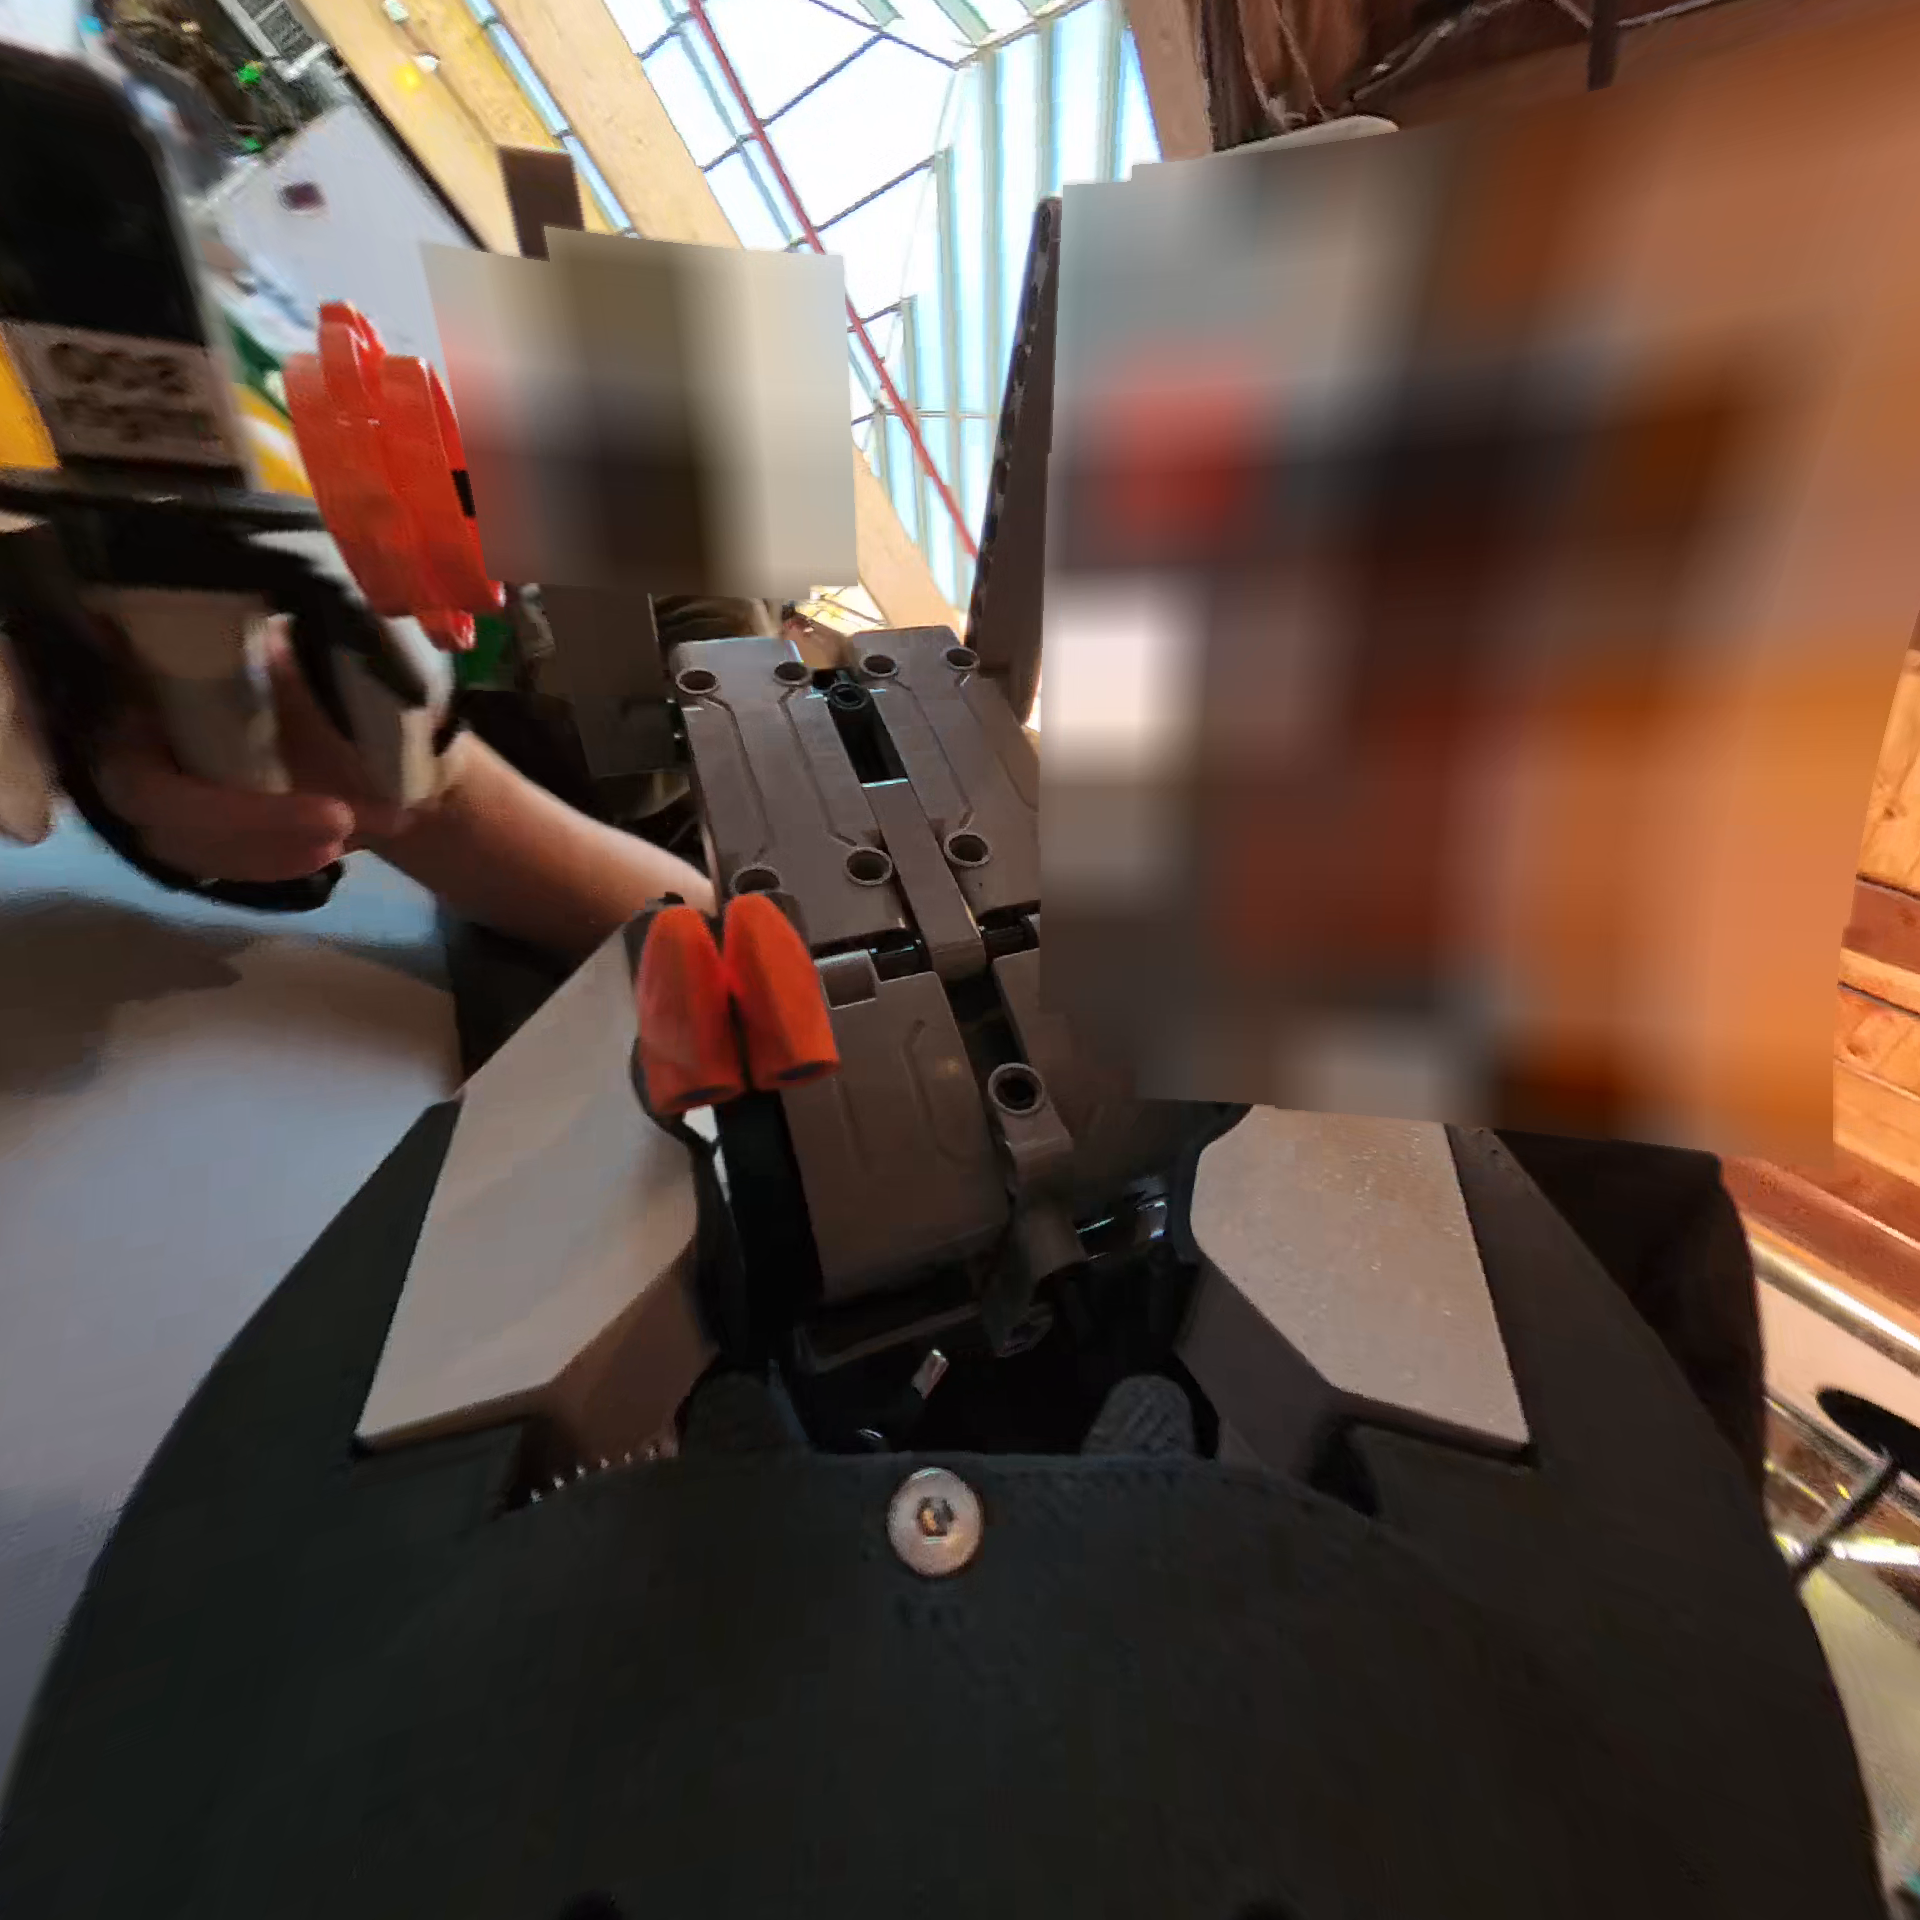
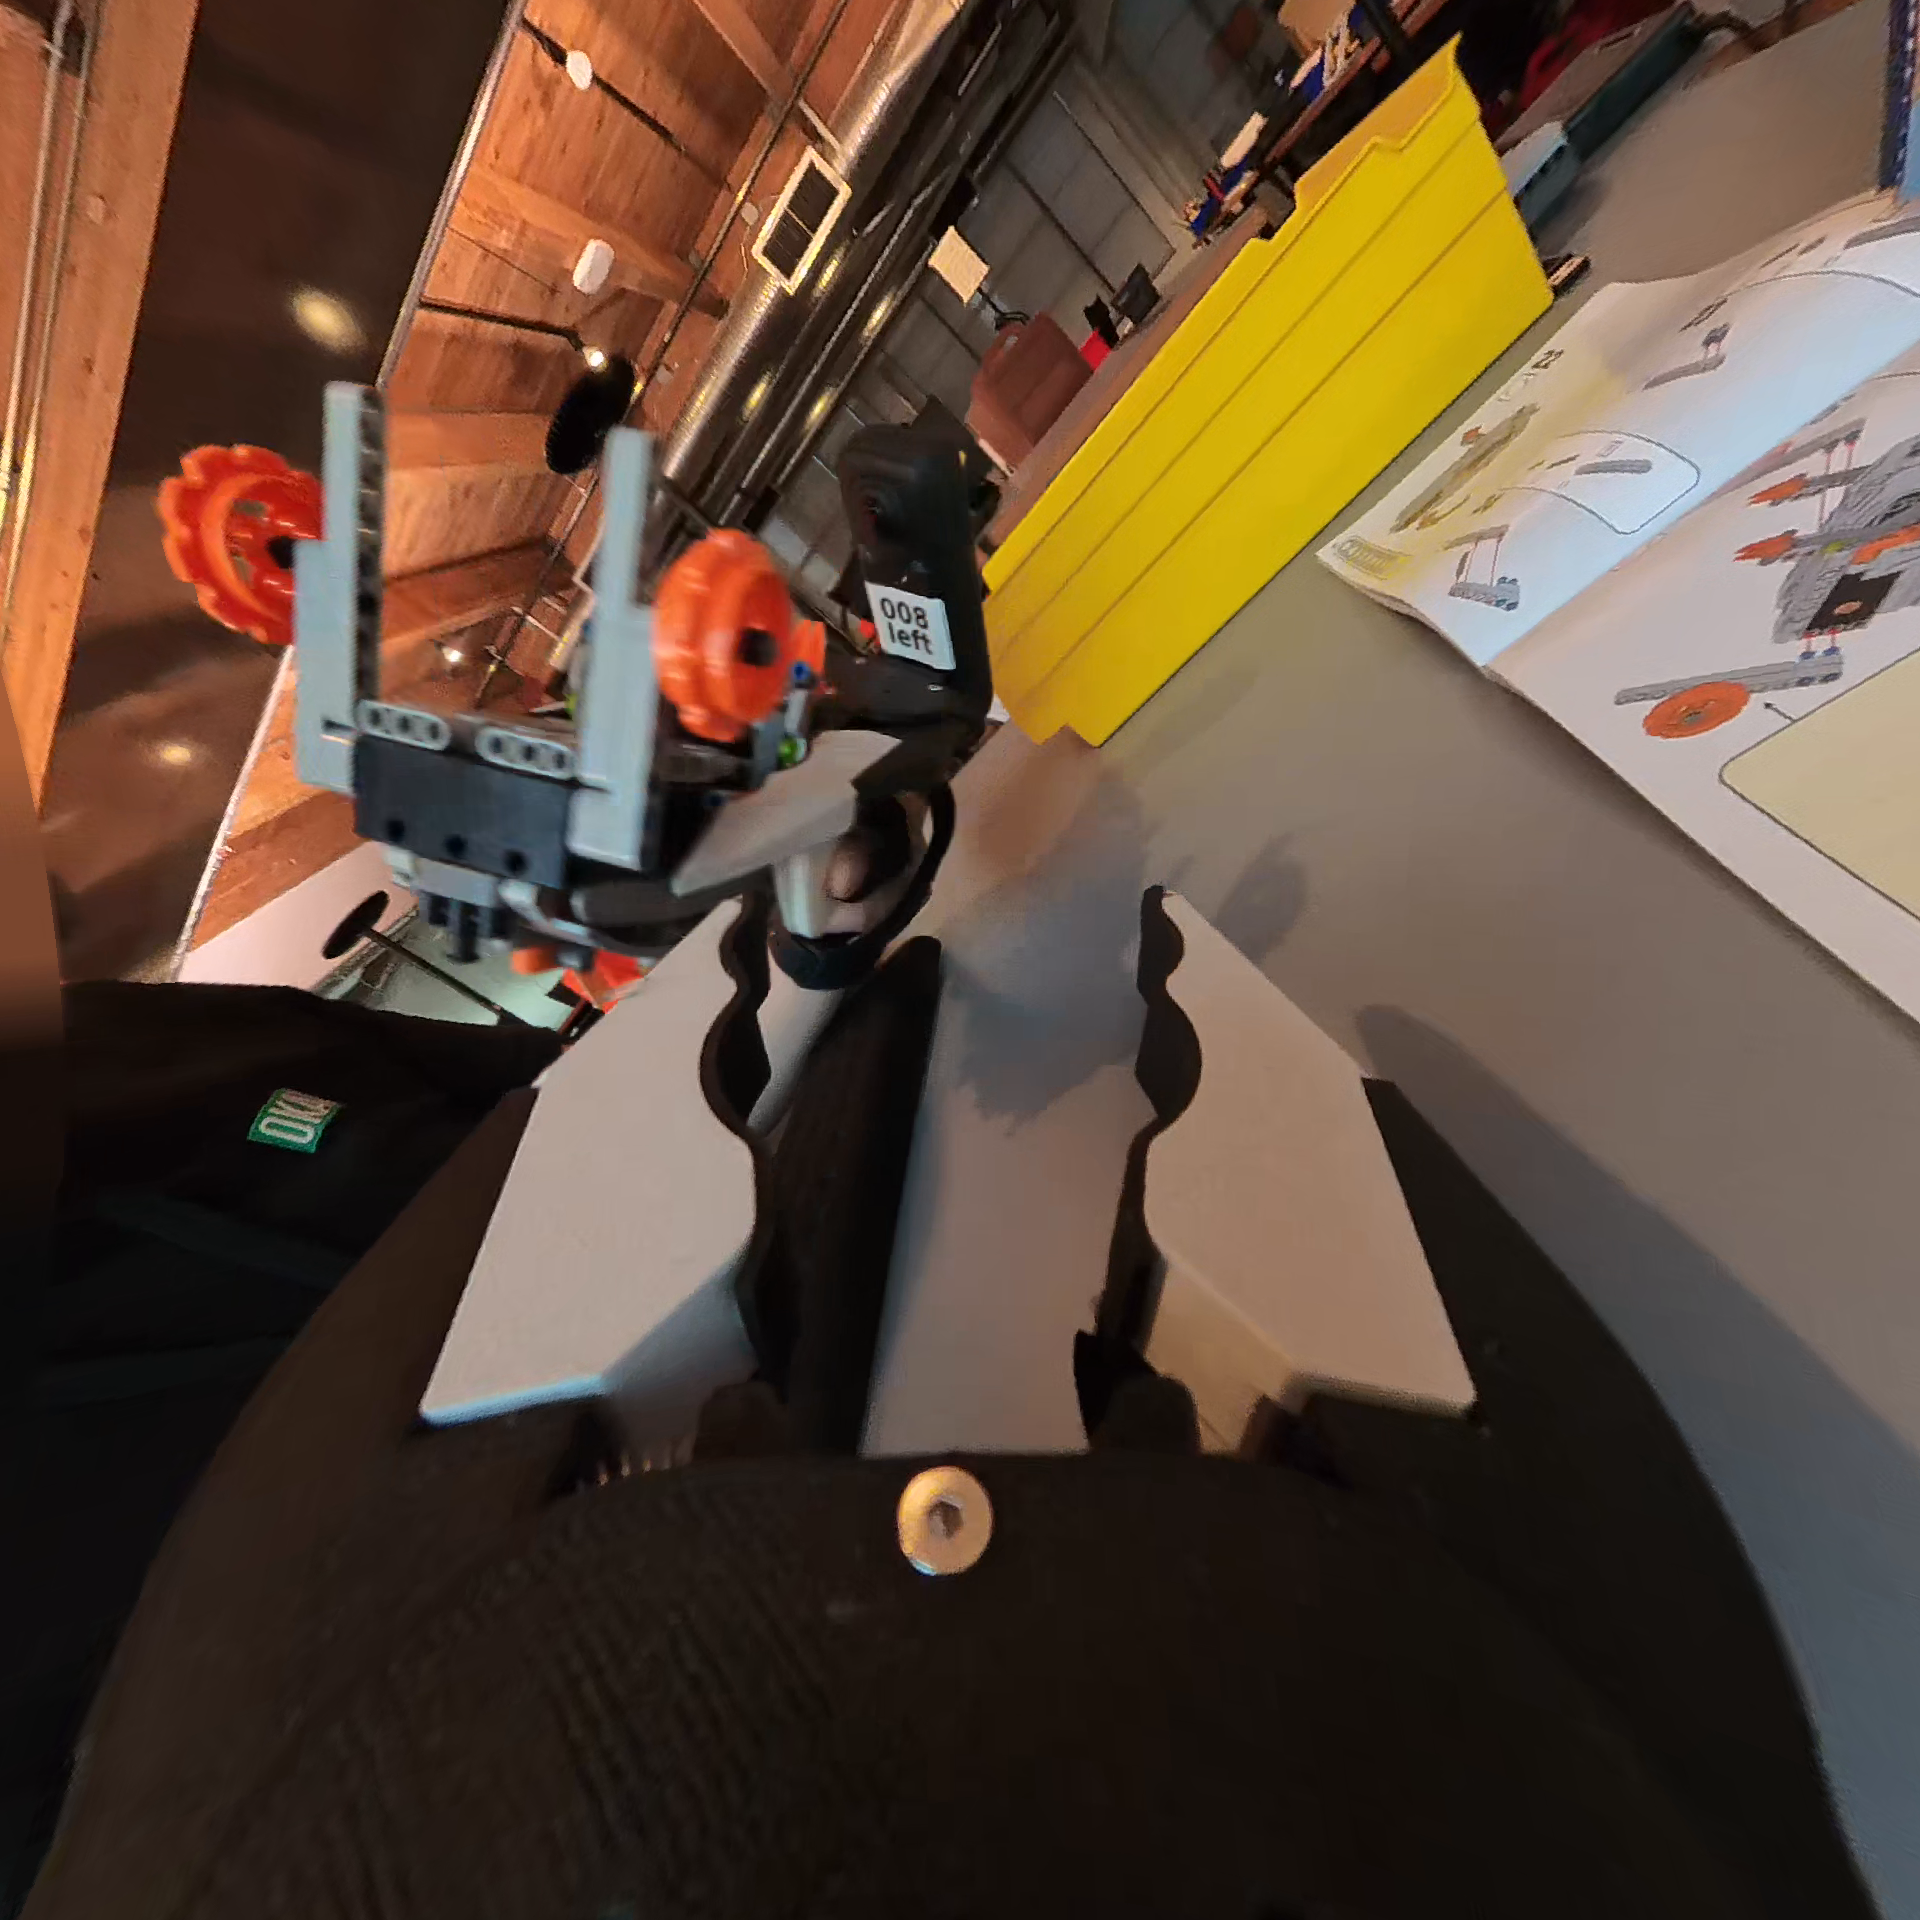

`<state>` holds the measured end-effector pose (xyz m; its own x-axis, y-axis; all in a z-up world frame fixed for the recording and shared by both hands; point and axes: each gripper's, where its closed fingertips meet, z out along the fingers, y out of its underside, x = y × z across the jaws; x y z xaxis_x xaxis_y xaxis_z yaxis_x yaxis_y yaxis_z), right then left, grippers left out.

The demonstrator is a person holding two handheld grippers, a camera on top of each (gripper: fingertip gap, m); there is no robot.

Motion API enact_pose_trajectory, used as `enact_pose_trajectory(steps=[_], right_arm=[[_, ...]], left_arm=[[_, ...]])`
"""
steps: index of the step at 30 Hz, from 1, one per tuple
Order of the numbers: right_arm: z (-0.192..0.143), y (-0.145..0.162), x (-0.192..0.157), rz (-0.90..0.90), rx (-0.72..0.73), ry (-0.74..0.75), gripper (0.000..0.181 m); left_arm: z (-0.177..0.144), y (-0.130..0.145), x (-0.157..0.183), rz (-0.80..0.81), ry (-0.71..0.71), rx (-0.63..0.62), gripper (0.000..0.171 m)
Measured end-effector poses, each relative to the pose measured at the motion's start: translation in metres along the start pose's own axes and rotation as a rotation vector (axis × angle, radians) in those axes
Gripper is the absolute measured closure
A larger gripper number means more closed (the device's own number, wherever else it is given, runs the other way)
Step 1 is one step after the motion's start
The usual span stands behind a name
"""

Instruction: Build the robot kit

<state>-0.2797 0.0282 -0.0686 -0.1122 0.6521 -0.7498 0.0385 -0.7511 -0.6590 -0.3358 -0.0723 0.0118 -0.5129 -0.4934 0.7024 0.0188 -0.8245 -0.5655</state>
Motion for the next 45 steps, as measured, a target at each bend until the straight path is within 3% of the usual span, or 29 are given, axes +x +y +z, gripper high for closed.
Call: enact_pose_trajectory(steps=[1,6,11,16,23,27,45], right_arm=[[0.001,0.001,0.000,0.010,0.004,-0.015,0.112],[0.008,0.011,-0.007,0.072,0.001,-0.112,0.117],[0.019,0.025,-0.026,0.070,-0.052,-0.187,0.120],[0.027,0.030,-0.056,-0.013,-0.063,-0.250,0.121],[0.037,0.045,-0.078,0.004,-0.101,-0.301,0.108],[0.038,0.054,-0.090,0.025,-0.129,-0.348,0.112],[0.038,0.046,-0.133,-0.172,-0.014,-0.406,0.119]], left_arm=[[0.002,-0.001,0.010,0.013,0.037,0.003,0.073],[0.013,-0.008,0.042,0.059,0.102,-0.005,0.073],[0.004,-0.026,0.024,-0.021,-0.172,-0.109,0.073],[-0.007,-0.019,0.017,-0.166,-0.314,-0.190,0.073],[0.002,-0.001,-0.006,-0.226,-0.299,-0.210,0.073],[0.014,0.008,-0.021,-0.286,-0.289,-0.264,0.073],[0.049,0.003,0.011,-0.321,-0.367,-0.500,0.071]])
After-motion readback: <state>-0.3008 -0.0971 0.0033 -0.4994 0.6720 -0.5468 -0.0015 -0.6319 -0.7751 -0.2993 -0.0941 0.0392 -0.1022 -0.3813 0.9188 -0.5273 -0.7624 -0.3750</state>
